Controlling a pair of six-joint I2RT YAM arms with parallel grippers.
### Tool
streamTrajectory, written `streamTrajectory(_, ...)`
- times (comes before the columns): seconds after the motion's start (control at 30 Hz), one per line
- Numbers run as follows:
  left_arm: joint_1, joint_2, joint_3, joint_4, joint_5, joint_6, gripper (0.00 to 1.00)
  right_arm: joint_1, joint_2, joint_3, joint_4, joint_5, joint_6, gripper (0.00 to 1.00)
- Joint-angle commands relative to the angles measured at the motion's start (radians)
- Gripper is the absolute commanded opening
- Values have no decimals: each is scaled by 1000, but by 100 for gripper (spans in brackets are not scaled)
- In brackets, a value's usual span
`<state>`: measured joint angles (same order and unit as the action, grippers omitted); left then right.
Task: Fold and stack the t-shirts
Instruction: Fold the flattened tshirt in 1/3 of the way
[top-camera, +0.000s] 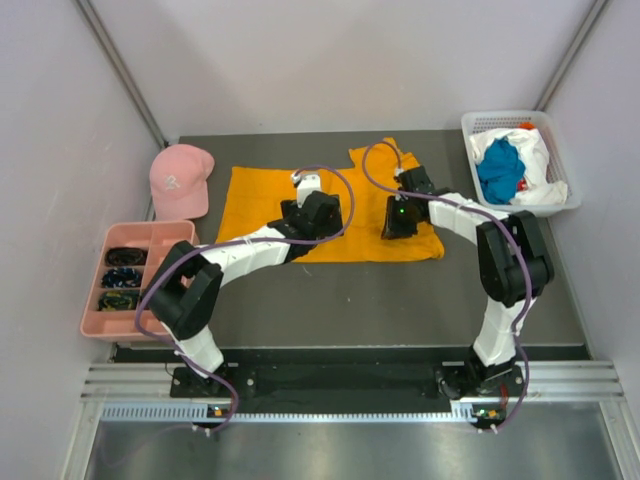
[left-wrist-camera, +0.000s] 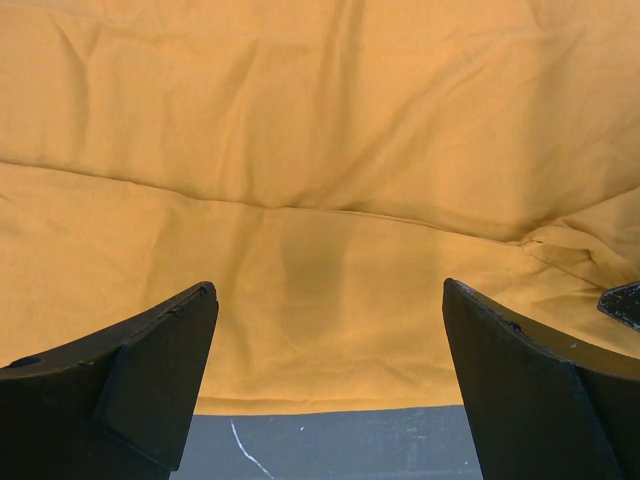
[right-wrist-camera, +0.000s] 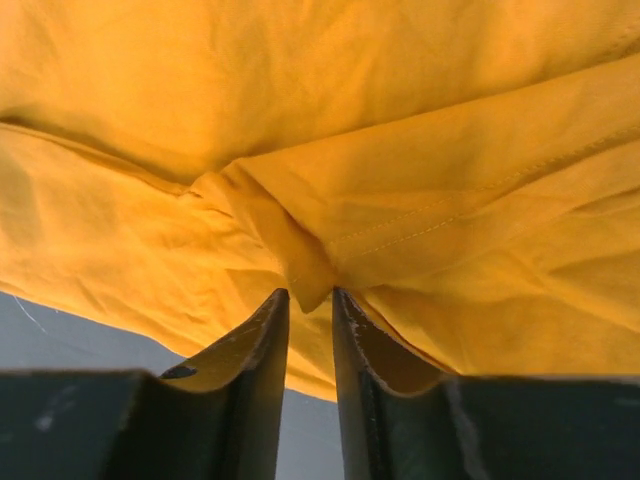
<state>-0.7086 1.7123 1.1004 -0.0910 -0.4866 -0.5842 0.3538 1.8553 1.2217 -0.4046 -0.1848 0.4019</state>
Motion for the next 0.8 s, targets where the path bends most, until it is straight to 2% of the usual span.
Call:
streamTrajectory(0.0,1,-36,13,-3,2,4,99,20,25,48,24,-16,-3,18)
streamTrajectory(0.03,1,-34,10,-3,2,3,99,20,25,48,23,-16,-3,11)
streamTrajectory(0.17,3,-28,7,-1,9,1,99,19,31,59,20,-15,-8,0)
streamTrajectory(0.37,1,-29,-5,-1,8,1,99,20,35,107,-6,-4,-20,0)
streamTrajectory(0.67,1,-45,-28,-1,6,-6,99,20,136,295,-91,25,-61,0)
streamTrajectory(0.77,1,-54,-40,-4,-3,-8,99,20,197,366,-109,33,-75,7)
